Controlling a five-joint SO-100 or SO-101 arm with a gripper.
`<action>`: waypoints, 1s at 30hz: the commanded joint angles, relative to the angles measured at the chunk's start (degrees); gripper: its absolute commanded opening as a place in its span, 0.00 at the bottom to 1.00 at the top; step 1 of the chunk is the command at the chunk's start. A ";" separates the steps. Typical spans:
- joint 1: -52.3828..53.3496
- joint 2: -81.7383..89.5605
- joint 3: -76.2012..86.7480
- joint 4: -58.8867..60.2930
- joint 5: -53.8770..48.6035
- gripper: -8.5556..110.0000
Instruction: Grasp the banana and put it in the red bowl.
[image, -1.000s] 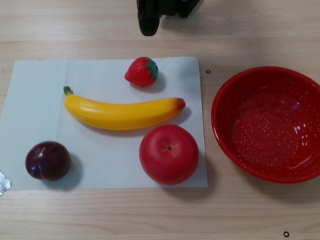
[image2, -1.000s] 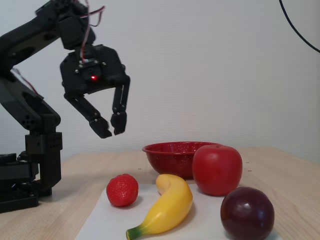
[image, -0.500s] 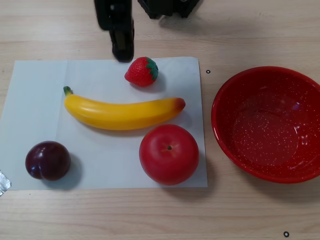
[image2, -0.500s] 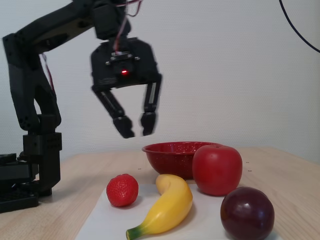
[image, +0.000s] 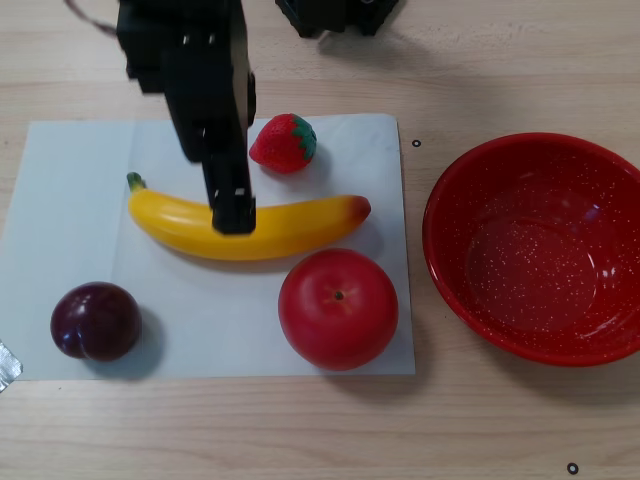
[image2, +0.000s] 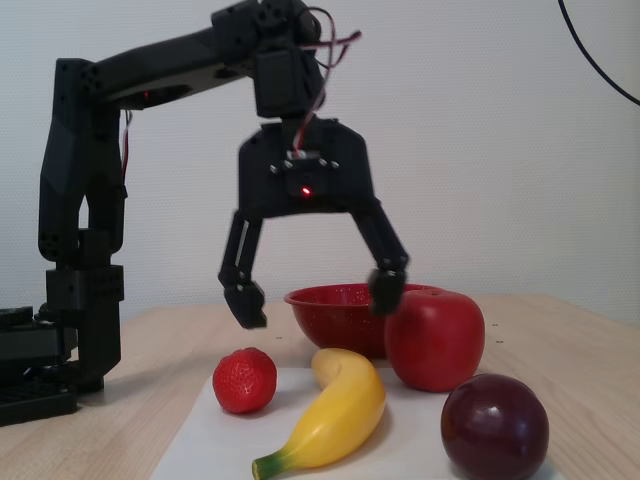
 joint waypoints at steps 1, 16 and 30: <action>0.09 1.76 -5.19 -3.60 0.62 0.53; 1.49 -3.60 -3.08 -10.90 1.32 0.62; 2.37 -7.38 1.05 -14.06 2.37 0.64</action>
